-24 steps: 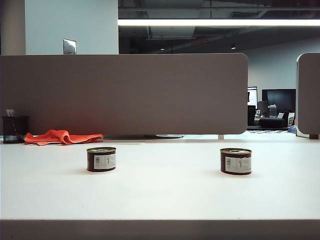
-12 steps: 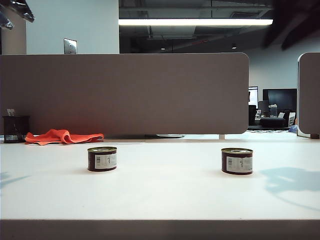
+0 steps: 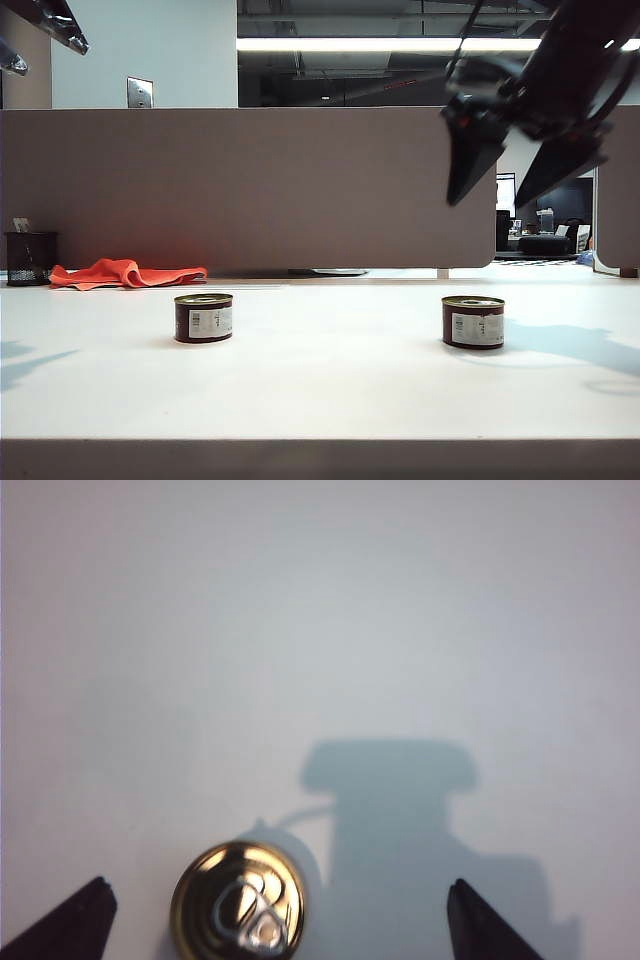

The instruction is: Stack a can of tomatoes on the right onto the can of tomatoes on the left.

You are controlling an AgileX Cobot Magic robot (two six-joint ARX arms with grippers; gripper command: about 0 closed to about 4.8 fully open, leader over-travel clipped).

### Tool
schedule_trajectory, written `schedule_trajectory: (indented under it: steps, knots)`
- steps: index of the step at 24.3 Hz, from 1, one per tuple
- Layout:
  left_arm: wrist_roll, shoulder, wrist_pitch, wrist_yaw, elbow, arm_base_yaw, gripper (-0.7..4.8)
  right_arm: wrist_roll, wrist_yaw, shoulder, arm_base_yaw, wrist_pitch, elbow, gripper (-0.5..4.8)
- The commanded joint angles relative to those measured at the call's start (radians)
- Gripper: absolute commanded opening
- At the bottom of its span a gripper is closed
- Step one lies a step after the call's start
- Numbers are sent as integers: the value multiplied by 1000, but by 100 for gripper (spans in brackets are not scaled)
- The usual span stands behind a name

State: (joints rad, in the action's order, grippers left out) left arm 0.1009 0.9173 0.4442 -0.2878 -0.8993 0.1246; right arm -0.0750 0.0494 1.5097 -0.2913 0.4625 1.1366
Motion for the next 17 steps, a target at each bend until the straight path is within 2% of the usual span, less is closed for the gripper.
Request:
schedule_trajectory:
  steps: [1, 3, 12, 17]
  knots:
    - [4, 1, -30, -3, -4, 0, 420, 43, -18, 82, -8, 20, 55, 479]
    - [4, 1, -39, -1, -4, 0, 436, 53, -31, 113, -19, 21, 64, 479]
    - [3, 1, -42, -1, -4, 0, 436, 103, -27, 226, -32, 47, 69, 479]
    - [4, 1, -42, -1, -4, 0, 436, 149, 16, 250, -32, 86, 69, 479]
